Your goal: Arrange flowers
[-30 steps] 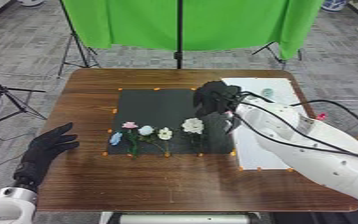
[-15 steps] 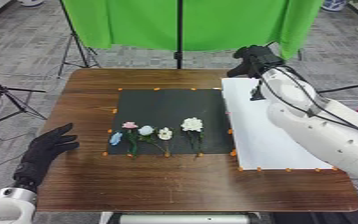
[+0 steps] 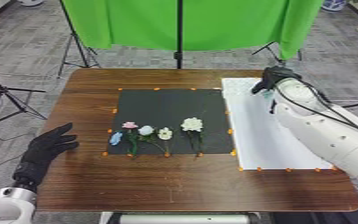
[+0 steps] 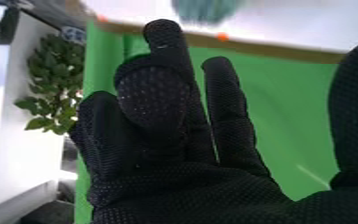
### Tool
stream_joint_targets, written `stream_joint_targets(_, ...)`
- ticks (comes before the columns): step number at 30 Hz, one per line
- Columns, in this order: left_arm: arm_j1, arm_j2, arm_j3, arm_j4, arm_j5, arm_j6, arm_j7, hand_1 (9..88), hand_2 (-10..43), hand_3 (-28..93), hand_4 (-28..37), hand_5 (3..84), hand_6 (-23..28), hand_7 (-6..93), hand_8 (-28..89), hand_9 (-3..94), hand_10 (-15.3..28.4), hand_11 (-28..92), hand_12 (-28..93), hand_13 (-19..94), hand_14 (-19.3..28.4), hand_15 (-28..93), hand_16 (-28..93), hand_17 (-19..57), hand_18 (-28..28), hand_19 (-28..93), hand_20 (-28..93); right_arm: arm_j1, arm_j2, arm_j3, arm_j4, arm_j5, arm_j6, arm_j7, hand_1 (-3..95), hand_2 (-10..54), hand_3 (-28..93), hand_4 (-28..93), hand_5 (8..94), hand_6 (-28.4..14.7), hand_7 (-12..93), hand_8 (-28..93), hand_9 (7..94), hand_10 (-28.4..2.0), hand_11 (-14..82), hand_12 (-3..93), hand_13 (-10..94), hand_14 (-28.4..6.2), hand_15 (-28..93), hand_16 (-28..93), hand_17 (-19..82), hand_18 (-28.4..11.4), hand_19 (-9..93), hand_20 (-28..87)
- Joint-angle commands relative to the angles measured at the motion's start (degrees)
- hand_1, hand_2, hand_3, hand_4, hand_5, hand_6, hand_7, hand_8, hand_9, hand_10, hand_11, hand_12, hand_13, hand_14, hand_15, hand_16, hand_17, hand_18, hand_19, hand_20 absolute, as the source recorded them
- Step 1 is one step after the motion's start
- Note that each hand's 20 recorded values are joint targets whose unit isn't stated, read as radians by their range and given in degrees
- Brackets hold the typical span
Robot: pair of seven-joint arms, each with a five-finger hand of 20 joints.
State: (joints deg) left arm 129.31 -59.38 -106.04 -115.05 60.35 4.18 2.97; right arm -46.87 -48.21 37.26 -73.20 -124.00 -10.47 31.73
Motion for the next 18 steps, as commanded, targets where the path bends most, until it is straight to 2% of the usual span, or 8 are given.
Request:
stream_joint_targets(1,0.42,-0.55,0.15,0.16,0.28,-0.46,-0.40,24.0,13.6,61,-28.3,41.4,5.3,7.8,-5,43.2,14.8,21,13,38,19.9,29,-1,5.4,16.2,20,21,-2.29,-1.17,-1.39,0.68,-1.43,0.54,1.10,27.7,-9.5,63,-13,49.3,0.9,11,-8,68.9,-16.5,16.9,23.6,83,-6.4,63,33,55,-18.8,93,55)
stream_joint_targets(5,0.40,-0.52,0.11,0.19,0.28,-0.36,-0.40,23.9,13.6,61,-28.3,41.4,5.3,7.9,-5,43.2,14.8,21,13,38,19.9,29,-1,5.4,16.2,20,21,-3.25,-0.90,-1.57,0.16,0.16,1.97,1.92,33.5,-9.5,65,-14,53.0,0.8,12,-9,70.3,-15.5,17.0,22.5,84,-5.5,62,33,56,-18.0,93,55)
stream_joint_targets(8,0.57,-0.64,0.08,0.07,0.28,-0.25,-0.45,24.1,13.6,61,-28.3,41.4,5.3,7.8,-5,43.2,14.8,21,13,38,20.0,29,-1,5.4,16.2,20,21,-4.06,-0.49,-2.40,0.16,0.88,7.58,1.93,45.0,-9.5,67,-16,58.8,1.2,16,-9,73.5,-13.9,18.8,22.2,86,-3.8,61,33,57,-16.4,93,53)
stream_joint_targets(9,0.44,-0.66,0.11,0.20,0.26,-0.32,-0.46,24.0,13.6,61,-28.3,41.4,5.3,7.8,-5,43.2,14.8,21,13,38,19.9,29,-1,5.4,16.2,20,21,-4.20,-0.26,-2.84,0.08,0.99,9.92,2.08,47.4,-9.5,66,-17,60.5,1.2,17,-9,74.7,-13.3,17.4,25.0,86,-3.5,60,34,58,-15.9,93,52)
stream_joint_targets(11,0.56,-0.74,0.04,0.12,0.26,-0.31,-0.54,24.0,13.6,61,-28.3,41.3,5.3,7.8,-5,43.2,14.8,21,13,38,19.9,29,0,5.4,16.2,20,21,-4.54,0.11,-2.97,-0.34,2.19,13.36,1.85,55.2,-9.5,61,-17,64.9,0.2,19,3,79.7,-11.3,10.7,33.3,88,-2.7,59,34,59,-15.0,93,52)
stream_joint_targets(13,0.58,-0.77,0.02,0.09,0.24,-0.30,-0.48,24.1,13.6,61,-28.3,41.3,5.3,7.8,-5,43.2,14.8,21,13,38,20.0,28,-1,5.4,16.2,20,21,-4.92,0.73,-2.81,-1.27,2.63,16.12,1.76,59.8,-9.5,58,-17,69.2,-0.8,22,8,83.5,-10.1,7.4,36.9,89,-2.1,59,34,60,-14.2,93,52)
stream_joint_targets(18,0.72,-0.67,-0.20,-0.06,0.29,-0.30,-0.43,24.0,13.6,61,-28.3,41.3,5.4,7.7,-5,43.3,14.8,21,13,38,19.9,28,0,5.4,16.2,20,21,-9.26,2.97,4.27,-9.09,13.63,21.60,2.93,63.1,-9.5,59,-16,76.0,-2.3,22,11,88.0,-9.8,7.8,38.0,91,-1.4,58,35,62,-13.2,93,51)
